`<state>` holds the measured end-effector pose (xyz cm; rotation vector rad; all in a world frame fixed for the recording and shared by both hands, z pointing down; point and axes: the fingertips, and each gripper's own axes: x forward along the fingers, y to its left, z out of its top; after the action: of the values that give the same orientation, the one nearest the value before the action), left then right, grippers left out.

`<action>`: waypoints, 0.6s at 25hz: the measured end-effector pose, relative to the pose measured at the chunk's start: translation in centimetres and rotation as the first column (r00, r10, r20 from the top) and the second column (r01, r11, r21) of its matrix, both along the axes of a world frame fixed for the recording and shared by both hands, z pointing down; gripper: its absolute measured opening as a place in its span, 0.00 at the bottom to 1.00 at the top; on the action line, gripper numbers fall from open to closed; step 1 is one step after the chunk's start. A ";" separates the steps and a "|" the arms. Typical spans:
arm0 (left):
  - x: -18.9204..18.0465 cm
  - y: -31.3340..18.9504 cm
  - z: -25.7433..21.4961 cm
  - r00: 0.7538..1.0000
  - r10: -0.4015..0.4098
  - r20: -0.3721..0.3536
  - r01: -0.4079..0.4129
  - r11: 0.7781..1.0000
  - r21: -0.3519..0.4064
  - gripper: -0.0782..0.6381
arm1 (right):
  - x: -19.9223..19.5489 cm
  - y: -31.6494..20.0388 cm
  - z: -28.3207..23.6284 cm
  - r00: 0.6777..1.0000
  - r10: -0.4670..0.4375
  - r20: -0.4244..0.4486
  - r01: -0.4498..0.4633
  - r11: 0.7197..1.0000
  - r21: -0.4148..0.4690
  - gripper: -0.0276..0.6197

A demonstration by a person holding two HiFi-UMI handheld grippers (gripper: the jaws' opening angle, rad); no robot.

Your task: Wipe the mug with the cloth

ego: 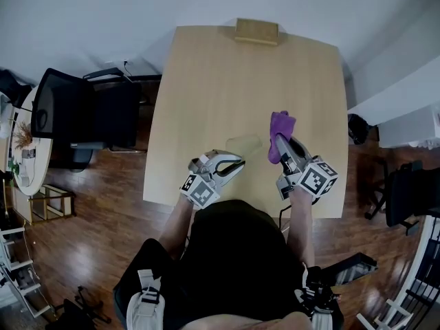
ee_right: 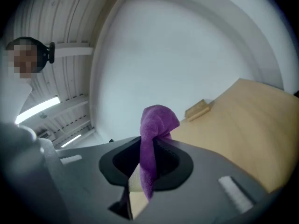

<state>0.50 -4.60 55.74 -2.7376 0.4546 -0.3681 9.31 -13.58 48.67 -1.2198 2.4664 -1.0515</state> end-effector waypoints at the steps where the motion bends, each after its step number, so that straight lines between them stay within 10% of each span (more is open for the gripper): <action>1: 0.2 0.4 0.2 0.999 0.021 0.035 -0.022 0.999 0.024 0.17 | 0.5 -0.3 0.5 1.000 0.010 -0.009 -0.010 1.000 -0.018 0.14; 10: 1.6 2.0 3.4 0.937 0.131 0.322 -0.186 0.972 0.146 0.18 | -7.1 2.7 2.2 0.977 -0.213 -0.006 0.212 0.974 -0.077 0.14; 15: 0.7 -0.3 3.0 0.994 0.024 0.102 -0.020 0.999 -0.044 0.18 | -11.1 5.4 -0.1 0.922 -0.384 0.052 0.385 0.923 -0.009 0.14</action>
<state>1.25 -4.86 58.71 -2.7469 0.3929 -0.5163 -1.83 -8.18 48.54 -0.7116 2.7287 -1.1796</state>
